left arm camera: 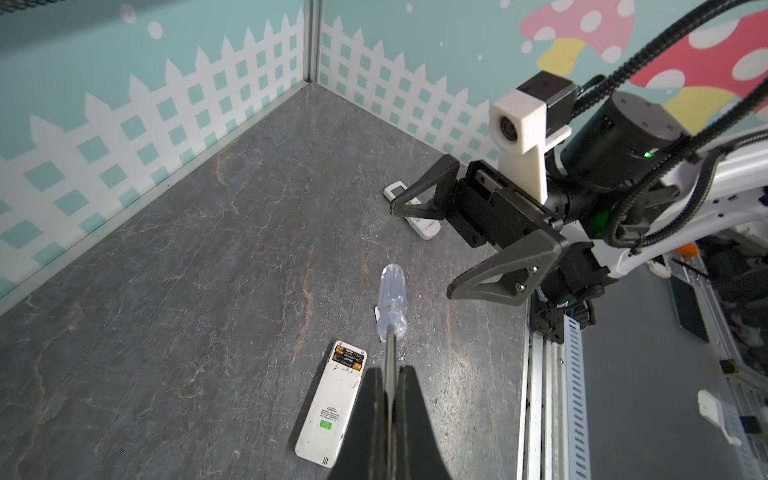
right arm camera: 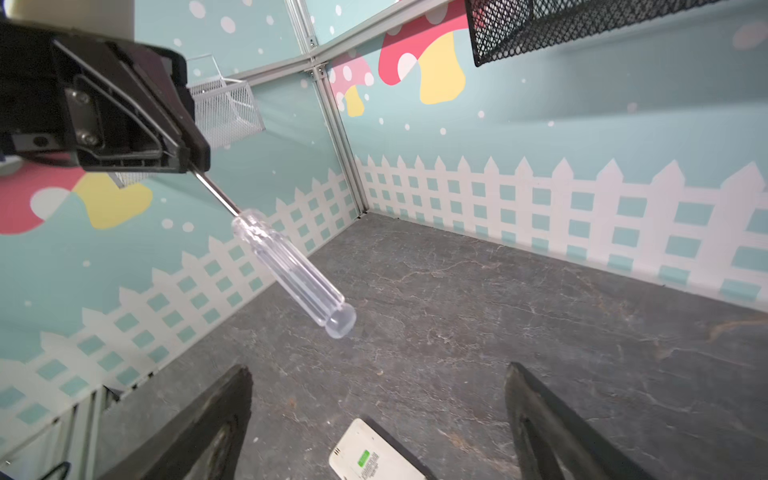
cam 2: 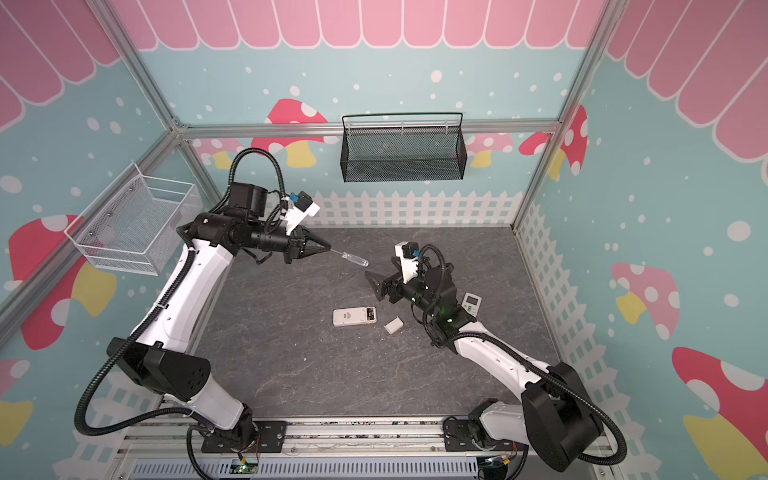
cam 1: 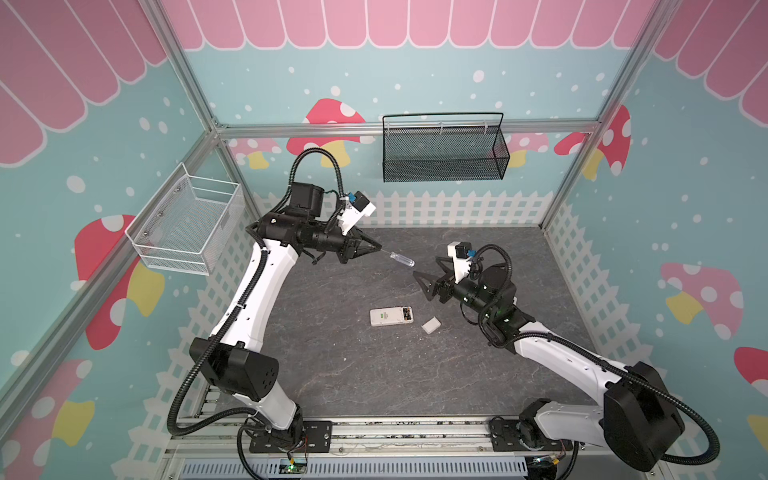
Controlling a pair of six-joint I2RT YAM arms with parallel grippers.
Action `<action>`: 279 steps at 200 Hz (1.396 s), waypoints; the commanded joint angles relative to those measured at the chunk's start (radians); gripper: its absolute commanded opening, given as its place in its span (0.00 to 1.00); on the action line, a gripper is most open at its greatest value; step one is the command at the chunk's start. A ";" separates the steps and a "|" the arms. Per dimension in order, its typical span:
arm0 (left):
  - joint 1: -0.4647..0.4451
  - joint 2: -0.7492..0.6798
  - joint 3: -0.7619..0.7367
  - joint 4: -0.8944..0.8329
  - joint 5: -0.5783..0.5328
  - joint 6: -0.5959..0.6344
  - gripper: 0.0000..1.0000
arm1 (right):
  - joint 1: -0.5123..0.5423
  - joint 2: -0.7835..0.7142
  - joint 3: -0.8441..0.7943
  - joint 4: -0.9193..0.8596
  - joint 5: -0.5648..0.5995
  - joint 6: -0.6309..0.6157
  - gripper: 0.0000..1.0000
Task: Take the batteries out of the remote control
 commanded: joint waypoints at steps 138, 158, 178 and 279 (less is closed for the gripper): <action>0.054 -0.125 -0.792 1.770 0.265 -1.357 0.00 | -0.085 0.303 0.132 0.545 -0.462 0.590 0.80; 0.040 -0.118 -0.789 1.701 0.267 -1.314 0.00 | -0.085 0.313 0.156 0.546 -0.475 0.599 0.78; 0.024 -0.114 -0.788 1.625 0.266 -1.249 0.00 | -0.084 0.327 0.190 0.525 -0.491 0.574 0.76; 0.004 -0.104 -0.774 1.522 0.273 -1.171 0.00 | -0.084 0.449 0.323 0.455 -0.591 0.548 0.38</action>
